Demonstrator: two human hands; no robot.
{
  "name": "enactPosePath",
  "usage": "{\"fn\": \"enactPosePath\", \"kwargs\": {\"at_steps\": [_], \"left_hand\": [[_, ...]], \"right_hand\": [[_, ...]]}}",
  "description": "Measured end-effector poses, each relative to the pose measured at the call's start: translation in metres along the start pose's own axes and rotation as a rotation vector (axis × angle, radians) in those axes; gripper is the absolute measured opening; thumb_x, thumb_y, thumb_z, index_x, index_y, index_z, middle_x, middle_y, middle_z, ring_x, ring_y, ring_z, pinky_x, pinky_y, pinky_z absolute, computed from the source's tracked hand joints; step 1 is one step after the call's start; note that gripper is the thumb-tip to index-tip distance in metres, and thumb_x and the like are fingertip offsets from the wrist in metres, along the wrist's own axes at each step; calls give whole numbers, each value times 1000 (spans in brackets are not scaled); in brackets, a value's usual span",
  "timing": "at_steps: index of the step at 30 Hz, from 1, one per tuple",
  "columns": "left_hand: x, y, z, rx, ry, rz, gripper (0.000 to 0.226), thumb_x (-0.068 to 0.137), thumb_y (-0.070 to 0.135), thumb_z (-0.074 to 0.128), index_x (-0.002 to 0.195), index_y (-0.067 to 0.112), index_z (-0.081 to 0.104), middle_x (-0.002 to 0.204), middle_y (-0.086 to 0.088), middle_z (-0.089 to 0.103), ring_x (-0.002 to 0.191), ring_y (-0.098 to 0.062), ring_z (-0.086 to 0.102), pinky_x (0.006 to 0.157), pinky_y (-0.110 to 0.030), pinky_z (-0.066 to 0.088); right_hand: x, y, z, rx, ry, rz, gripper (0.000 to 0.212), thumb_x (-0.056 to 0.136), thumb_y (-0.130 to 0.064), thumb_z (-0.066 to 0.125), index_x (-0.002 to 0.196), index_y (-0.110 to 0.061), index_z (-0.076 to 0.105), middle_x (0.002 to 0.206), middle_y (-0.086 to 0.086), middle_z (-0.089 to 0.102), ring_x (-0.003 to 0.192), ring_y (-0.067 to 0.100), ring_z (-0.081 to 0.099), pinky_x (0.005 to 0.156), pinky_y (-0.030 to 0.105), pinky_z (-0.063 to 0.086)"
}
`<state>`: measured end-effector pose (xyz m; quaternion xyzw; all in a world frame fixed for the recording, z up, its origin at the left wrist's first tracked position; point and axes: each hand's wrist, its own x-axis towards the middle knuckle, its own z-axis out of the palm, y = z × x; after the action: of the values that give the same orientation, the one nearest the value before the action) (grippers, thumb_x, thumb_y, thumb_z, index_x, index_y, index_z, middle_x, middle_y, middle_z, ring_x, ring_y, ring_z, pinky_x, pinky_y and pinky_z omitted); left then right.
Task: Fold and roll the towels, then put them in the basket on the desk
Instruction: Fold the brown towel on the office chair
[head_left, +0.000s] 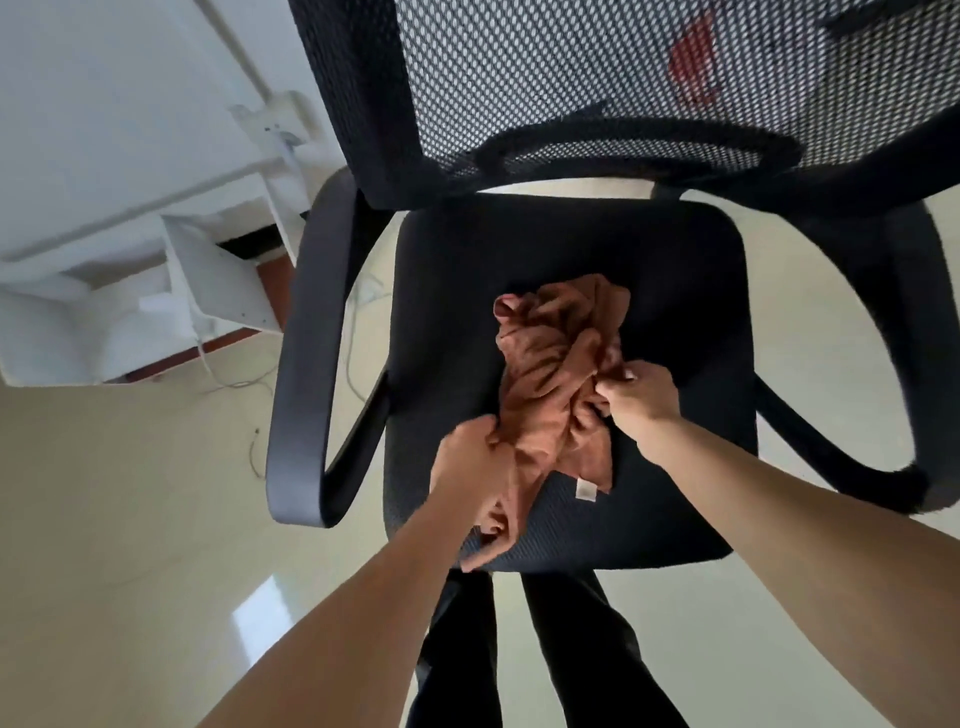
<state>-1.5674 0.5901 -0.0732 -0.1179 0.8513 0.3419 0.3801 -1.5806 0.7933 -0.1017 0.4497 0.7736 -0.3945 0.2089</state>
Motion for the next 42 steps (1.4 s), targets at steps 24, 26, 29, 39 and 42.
{"fn": "enactPosePath", "kwargs": {"at_steps": [24, 26, 29, 39, 42], "left_hand": [[0, 1, 2, 13, -27, -252, 25, 73, 24, 65, 97, 17, 61, 87, -7, 65, 92, -33, 63, 77, -32, 50], [-12, -13, 7, 164, -186, -336, 41, 68, 37, 63, 106, 19, 62, 98, -7, 67, 96, -32, 62, 81, -33, 51], [-17, -10, 2, 370, -233, -293, 59, 59, 61, 56, 102, 21, 63, 95, -3, 67, 91, -28, 62, 82, -37, 52], [56, 68, -3, 140, 73, -41, 41, 79, 37, 66, 114, 18, 56, 96, -8, 67, 89, -27, 64, 76, -36, 54], [55, 64, 18, 161, -23, -110, 23, 76, 33, 69, 84, 16, 57, 82, -8, 65, 80, -28, 63, 69, -34, 53]], "right_hand": [[5, 30, -64, 8, 82, 71, 37, 78, -20, 62, 115, -15, 58, 108, 14, 67, 97, 36, 64, 88, 47, 53], [12, 8, -79, -76, 106, -52, 30, 83, -18, 60, 113, -16, 60, 107, 11, 67, 99, 34, 63, 88, 41, 50], [23, -34, -97, -70, 118, -226, 36, 88, -10, 58, 123, -17, 60, 113, -2, 64, 104, 21, 58, 92, 27, 41], [6, 23, -86, 35, 317, -53, 34, 83, -43, 69, 100, -16, 57, 94, 6, 60, 83, 24, 59, 64, 17, 39], [-17, 66, -61, 226, 129, 325, 46, 80, -56, 67, 75, -11, 59, 65, 0, 57, 58, 20, 54, 55, 21, 42]]}}
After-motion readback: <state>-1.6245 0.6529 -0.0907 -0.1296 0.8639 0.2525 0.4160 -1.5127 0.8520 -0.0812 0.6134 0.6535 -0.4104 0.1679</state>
